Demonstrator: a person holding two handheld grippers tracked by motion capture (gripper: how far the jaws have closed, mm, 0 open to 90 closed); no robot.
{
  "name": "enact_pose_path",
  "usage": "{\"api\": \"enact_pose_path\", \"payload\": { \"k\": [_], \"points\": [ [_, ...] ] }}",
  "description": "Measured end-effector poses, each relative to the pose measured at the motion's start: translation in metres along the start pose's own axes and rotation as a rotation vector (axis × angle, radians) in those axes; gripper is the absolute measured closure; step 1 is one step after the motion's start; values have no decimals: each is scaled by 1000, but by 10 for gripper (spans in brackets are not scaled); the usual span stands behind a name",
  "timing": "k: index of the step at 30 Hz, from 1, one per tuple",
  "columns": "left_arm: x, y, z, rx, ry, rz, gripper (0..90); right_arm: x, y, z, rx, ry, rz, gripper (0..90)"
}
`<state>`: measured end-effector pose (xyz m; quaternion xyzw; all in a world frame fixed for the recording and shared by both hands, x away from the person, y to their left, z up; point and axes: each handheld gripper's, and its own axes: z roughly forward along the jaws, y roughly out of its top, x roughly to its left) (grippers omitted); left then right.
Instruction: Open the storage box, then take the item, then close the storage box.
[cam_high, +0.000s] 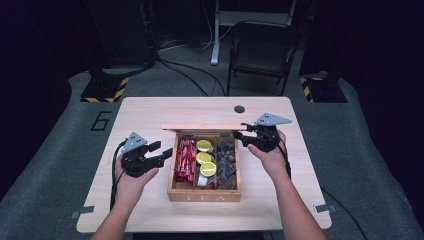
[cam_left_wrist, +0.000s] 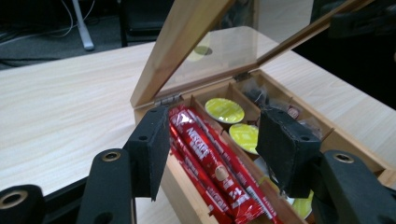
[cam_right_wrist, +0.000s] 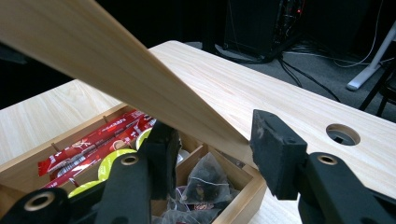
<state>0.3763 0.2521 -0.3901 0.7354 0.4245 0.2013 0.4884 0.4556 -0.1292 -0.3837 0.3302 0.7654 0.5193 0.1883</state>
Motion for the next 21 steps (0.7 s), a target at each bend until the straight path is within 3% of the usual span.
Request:
{"api": "enact_pose_path", "payload": {
  "k": [7, 12, 16, 21],
  "points": [
    [-5, -9, 17, 21, 4, -10, 434, 2, -1, -1, 5, -3, -18, 521],
    [-12, -20, 34, 70, 5, -15, 435, 2, -2, -1, 5, -3, -17, 521],
    [-17, -27, 50, 87, -3, -43, 440, 2, -3, -2, 11, 5, -28, 521],
    [-21, -31, 64, 106, 21, -20, 504, 2, -2, -2, 9, 5, -15, 520]
  ]
}}
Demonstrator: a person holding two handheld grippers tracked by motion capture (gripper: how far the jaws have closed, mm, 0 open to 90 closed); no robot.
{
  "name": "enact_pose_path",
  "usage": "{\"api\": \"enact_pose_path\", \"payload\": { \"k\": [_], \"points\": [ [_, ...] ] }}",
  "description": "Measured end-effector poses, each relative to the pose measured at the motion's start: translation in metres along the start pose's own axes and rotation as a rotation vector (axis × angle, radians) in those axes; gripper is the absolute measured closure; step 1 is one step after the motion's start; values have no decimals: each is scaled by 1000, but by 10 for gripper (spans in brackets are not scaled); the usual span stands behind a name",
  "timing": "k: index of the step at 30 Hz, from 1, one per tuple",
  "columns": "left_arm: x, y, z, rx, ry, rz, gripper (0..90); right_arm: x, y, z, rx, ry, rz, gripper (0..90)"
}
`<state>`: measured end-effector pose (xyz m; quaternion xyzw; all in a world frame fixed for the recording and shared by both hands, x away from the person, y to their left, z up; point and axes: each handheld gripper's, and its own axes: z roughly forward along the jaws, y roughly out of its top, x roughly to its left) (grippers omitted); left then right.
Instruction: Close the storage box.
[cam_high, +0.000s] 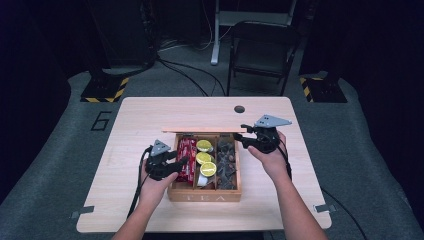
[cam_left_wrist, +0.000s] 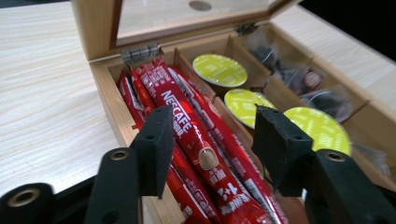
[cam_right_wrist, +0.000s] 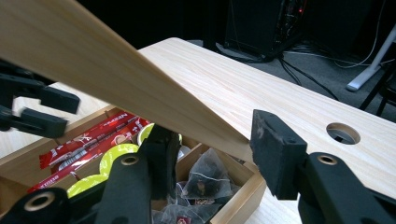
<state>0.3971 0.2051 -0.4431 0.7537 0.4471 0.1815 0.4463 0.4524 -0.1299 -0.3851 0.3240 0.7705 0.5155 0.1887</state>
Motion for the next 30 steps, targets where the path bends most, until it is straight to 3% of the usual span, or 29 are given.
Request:
{"api": "enact_pose_path", "payload": {
  "k": [5, 11, 13, 18, 21, 25, 28, 30],
  "points": [
    [-1, 0, 13, 16, 11, -11, 524, -1, 0, 1, -9, 6, 9, 520],
    [-1, -3, 25, 56, 51, -24, 533, -2, 0, 1, -17, 7, 14, 519],
    [-1, -3, 29, 46, 57, -42, 538, -2, 0, 1, -15, 6, 13, 519],
    [2, -1, 33, 78, 75, -14, 602, -3, 0, 1, -23, 8, 10, 519],
    [2, -1, 37, 54, 82, -64, 618, -3, 0, 1, -23, 8, 9, 519],
    [3, 0, 38, 78, 89, -39, 644, -3, -1, 1, -20, 10, 7, 518],
    [1, 0, 39, 64, 102, -50, 689, -3, -1, 1, -23, 9, 14, 518],
    [0, 0, 37, 61, 114, -30, 726, -4, 0, 1, -23, 12, 8, 518]
  ]
}}
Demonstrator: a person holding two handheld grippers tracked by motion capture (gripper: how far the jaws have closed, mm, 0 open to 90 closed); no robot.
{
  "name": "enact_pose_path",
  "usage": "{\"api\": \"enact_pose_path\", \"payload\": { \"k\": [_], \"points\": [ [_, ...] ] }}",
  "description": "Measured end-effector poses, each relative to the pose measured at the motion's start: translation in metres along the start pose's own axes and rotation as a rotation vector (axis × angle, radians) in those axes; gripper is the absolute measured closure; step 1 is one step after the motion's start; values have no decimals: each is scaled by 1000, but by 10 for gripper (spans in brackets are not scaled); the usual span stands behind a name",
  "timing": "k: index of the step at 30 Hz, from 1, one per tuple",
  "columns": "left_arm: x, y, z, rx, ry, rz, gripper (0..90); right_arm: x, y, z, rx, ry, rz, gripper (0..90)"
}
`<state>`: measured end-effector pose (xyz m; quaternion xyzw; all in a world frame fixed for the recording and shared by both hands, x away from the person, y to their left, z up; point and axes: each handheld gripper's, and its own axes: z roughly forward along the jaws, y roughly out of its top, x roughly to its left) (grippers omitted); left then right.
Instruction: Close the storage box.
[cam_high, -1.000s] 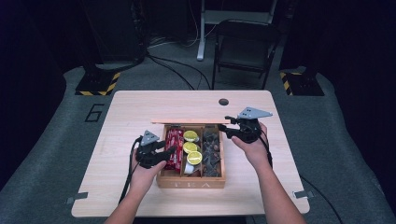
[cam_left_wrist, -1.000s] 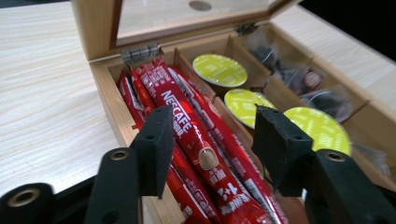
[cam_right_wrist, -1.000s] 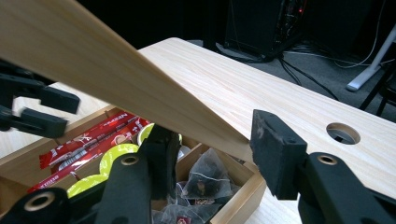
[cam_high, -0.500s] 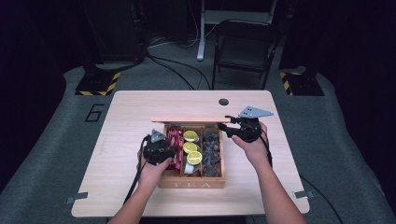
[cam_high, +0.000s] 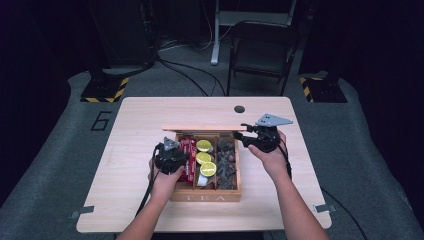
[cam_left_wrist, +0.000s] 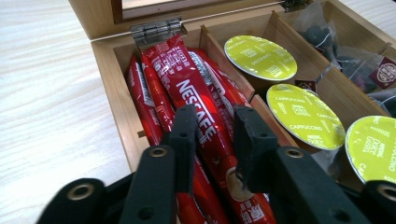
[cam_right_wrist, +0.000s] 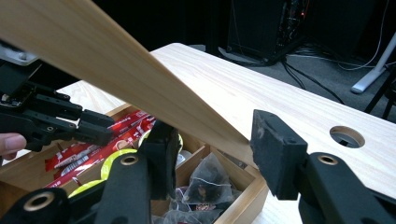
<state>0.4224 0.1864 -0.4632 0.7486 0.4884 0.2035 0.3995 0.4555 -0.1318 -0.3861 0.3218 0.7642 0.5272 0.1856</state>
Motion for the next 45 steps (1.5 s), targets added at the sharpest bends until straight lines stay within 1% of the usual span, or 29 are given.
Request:
{"api": "enact_pose_path", "payload": {
  "k": [1, 2, 4, 5, 6, 8, 9, 11, 14, 15, 16, 17, 19, 21, 22, 27, 30, 31, 32, 33, 37, 42, 45],
  "points": [
    [0, 0, -1, -2, 2, -3, 744, 0, 0, 0, 1, 0, 2, 518],
    [1, 1, -2, -7, 4, 3, 766, 0, 0, 0, 1, 0, 2, 518],
    [1, 1, -3, -35, 2, -16, 801, 0, 0, 0, 1, 0, 4, 518],
    [3, 2, -4, -31, 6, -8, 815, 0, 0, 0, 2, 0, 3, 518],
    [4, 3, -5, -36, -2, -18, 824, 0, 0, 0, 2, 0, 3, 518],
    [7, 4, -7, -40, -3, -24, 837, 1, 0, 0, 4, 0, 1, 518],
    [8, 3, -9, -30, 5, -8, 840, 1, 0, 0, 4, 0, 2, 518],
    [7, 3, -11, -44, 6, -10, 843, 1, 0, 0, 4, -1, 4, 517],
    [6, 3, -14, -48, 6, -2, 847, 1, 0, 0, 3, -3, 8, 517],
    [6, 3, -16, -48, 2, -7, 848, 1, 0, 0, 3, -4, 8, 517],
    [7, 3, -17, -57, 8, -4, 849, 1, 0, 0, 3, -5, 9, 517],
    [7, 3, -19, -45, -2, 1, 849, 1, 0, 0, 4, -6, 9, 517],
    [8, 4, -22, -38, 0, 7, 849, 1, 0, 0, 4, -6, 9, 518],
    [7, 4, -24, -43, 2, 10, 850, 1, 0, 0, 4, -6, 9, 518],
    [7, 5, -25, -44, 2, 18, 850, 1, 0, 0, 4, -5, 9, 518],
    [8, 5, -30, -56, -6, 10, 851, 1, 0, 0, 4, -3, 8, 517],
    [11, 5, -35, -57, -16, 4, 851, 0, 0, 0, 2, -2, 8, 518],
    [12, 5, -37, -58, -15, 9, 851, 0, 0, 0, 2, -2, 9, 518],
    [13, 4, -40, -63, -15, 6, 851, 0, 0, 0, 2, -3, 9, 518],
    [14, 4, -42, -59, -17, 14, 851, 0, 0, 0, 1, -3, 8, 518],
    [22, 1, -54, -57, -7, 35, 852, 0, 0, 0, 2, -3, 5, 517],
    [31, 0, -68, -71, 3, 22, 852, 1, 0, 0, 2, -5, 3, 518],
    [37, -1, -74, -75, 18, 22, 853, 0, 0, 0, 2, -5, 3, 518]
  ]
}}
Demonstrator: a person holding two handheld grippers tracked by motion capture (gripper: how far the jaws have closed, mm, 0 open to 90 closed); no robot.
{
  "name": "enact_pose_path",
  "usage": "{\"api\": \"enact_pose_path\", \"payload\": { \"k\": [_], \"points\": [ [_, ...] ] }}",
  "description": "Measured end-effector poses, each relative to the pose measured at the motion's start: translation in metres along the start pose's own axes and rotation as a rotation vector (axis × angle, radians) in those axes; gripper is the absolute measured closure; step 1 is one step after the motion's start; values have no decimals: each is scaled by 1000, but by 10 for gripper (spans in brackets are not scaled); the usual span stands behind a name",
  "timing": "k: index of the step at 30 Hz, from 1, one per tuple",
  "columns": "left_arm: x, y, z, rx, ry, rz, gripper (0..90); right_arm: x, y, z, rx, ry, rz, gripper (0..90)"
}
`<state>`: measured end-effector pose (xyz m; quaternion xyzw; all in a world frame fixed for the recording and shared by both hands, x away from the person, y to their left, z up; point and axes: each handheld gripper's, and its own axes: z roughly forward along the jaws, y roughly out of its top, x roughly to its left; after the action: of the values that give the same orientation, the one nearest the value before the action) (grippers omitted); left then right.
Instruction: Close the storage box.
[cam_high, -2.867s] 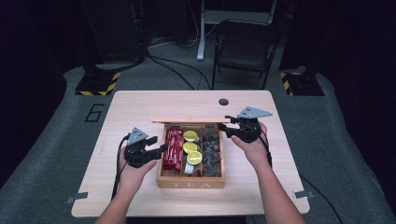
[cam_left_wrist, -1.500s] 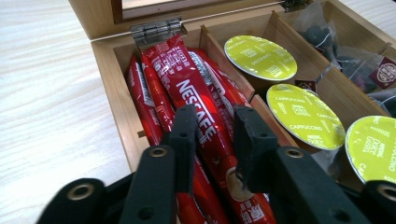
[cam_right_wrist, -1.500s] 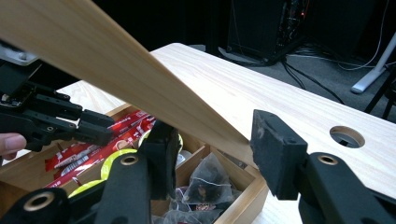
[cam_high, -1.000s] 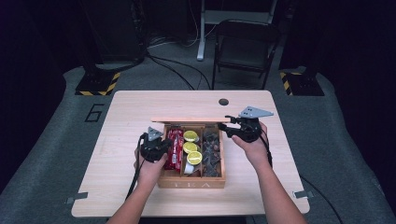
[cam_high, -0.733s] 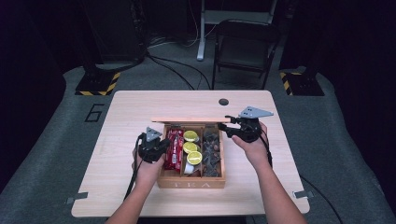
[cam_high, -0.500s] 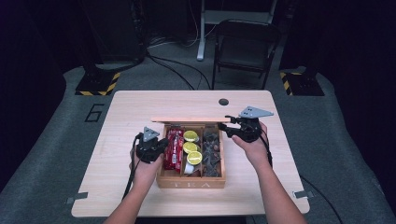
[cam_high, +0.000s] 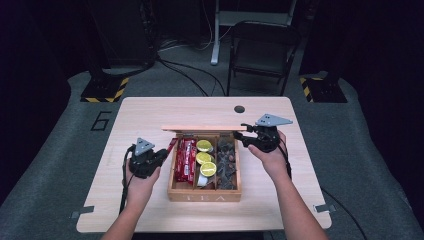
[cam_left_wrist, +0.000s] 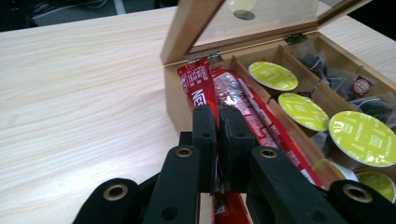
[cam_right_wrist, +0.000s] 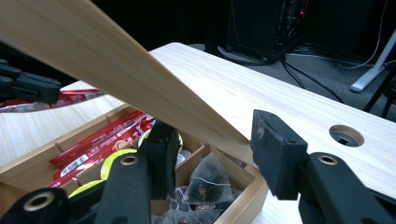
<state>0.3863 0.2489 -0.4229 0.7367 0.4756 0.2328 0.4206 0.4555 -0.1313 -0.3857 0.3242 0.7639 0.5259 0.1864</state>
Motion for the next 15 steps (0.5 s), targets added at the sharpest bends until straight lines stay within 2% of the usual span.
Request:
{"api": "enact_pose_path", "payload": {
  "k": [3, 5, 9, 15],
  "points": [
    [6, -1, -5, -6, 13, -7, 853, 0, 0, 0, 0, -1, 1, 518],
    [10, -2, -8, -23, 15, -29, 853, 0, 0, 0, 1, 0, 0, 518],
    [13, -4, -16, -41, 17, -37, 853, 1, 0, 0, 2, -3, -2, 518],
    [25, -15, -27, -83, 30, -72, 854, 2, -1, 0, 4, -4, -4, 518]
  ]
}}
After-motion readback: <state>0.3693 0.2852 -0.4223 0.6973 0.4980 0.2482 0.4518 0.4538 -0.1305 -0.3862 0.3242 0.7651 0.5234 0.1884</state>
